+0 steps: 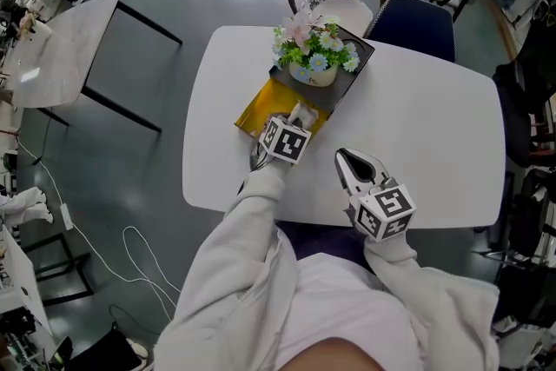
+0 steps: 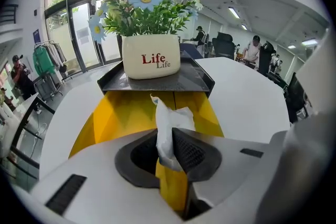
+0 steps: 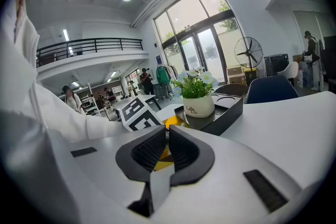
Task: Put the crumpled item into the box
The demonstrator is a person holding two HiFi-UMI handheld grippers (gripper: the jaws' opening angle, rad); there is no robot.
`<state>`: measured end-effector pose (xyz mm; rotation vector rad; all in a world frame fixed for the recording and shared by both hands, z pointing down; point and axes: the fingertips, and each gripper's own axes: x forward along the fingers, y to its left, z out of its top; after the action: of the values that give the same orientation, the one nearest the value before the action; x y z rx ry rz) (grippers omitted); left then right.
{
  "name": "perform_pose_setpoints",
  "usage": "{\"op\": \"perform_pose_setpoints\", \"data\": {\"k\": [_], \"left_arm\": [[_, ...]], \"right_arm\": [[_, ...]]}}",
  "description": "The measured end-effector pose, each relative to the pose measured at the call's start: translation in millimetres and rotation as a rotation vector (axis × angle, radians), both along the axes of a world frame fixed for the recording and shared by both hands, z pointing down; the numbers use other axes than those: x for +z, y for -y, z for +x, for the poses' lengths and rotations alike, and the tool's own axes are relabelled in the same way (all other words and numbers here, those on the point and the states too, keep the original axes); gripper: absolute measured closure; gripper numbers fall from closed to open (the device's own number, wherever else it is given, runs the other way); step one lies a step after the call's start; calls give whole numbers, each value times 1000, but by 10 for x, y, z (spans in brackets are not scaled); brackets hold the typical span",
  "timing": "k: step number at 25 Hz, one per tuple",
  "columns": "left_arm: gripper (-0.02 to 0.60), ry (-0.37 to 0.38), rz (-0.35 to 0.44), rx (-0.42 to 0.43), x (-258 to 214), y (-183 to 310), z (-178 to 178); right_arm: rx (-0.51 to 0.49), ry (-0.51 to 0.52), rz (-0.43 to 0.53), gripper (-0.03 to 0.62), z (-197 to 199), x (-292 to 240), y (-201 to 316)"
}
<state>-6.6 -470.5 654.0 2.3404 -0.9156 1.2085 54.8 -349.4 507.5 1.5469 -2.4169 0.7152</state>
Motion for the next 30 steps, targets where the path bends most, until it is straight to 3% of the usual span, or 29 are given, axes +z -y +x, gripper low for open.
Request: {"op": "perform_pose_setpoints", "data": {"k": [4, 13, 18, 30], "left_arm": [[478, -15, 14, -3, -35, -5, 12], [275, 43, 84, 15, -100, -2, 61], [267, 18, 114, -19, -297, 45, -66], [264, -83, 81, -124, -511, -148, -539]], "right_arm": [[-2, 0, 3, 553, -11, -20, -13], [-8, -2, 8, 553, -39, -30, -14], [-13, 1, 13, 553, -50, -46, -21], [-7, 5, 30, 553, -35, -86, -8]]}}
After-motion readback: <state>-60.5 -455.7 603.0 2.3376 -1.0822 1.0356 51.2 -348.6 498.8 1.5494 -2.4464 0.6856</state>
